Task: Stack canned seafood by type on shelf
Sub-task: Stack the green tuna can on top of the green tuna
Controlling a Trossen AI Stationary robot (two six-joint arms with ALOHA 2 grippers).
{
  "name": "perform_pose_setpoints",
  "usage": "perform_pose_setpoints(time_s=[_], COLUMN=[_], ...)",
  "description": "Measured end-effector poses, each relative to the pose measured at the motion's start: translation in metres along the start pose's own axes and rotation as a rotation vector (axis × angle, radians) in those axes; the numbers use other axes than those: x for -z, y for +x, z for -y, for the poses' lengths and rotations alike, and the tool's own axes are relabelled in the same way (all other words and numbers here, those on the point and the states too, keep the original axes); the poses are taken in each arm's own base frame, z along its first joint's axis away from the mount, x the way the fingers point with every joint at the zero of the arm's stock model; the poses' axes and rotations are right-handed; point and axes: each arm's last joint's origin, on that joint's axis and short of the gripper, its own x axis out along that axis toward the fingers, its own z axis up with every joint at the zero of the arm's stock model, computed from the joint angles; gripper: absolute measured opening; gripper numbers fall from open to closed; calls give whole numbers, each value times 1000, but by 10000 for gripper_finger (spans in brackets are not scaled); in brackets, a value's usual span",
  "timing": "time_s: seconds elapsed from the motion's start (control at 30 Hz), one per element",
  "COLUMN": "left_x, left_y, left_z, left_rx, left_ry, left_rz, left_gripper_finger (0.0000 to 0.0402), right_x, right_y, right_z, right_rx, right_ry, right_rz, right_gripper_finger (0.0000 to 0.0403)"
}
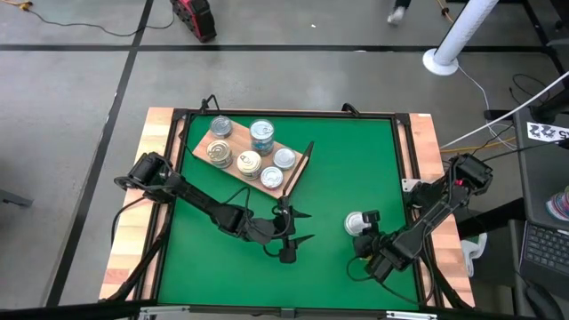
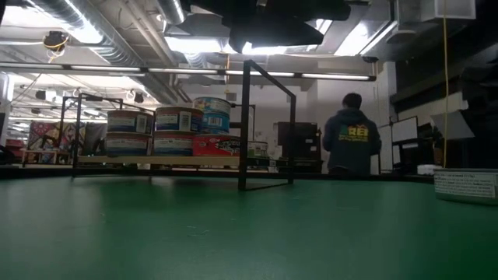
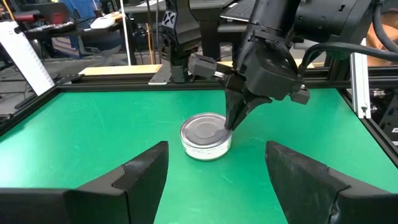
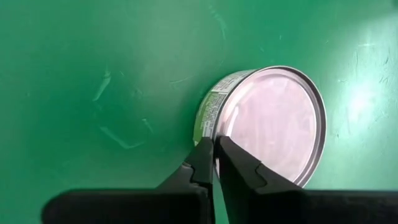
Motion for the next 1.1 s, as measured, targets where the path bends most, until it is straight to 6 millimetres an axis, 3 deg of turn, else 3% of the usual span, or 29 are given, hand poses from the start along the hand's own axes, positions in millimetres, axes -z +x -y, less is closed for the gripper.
perform_pose_setpoints(time_s=[0.5,1.1], left_x=[0,0], left_y=[0,0], left_z=[0,0], left_rx=[0,0], left_ry=[0,-1], left_rz=[0,0], left_gripper_finger=[263,263], right_x=[-2,-2], right_y=[0,0], right_z=[-3,-3], right_rx=[-44,-40], right_ry=[30,29], right_rz=[6,9], right_gripper_finger=[108,114])
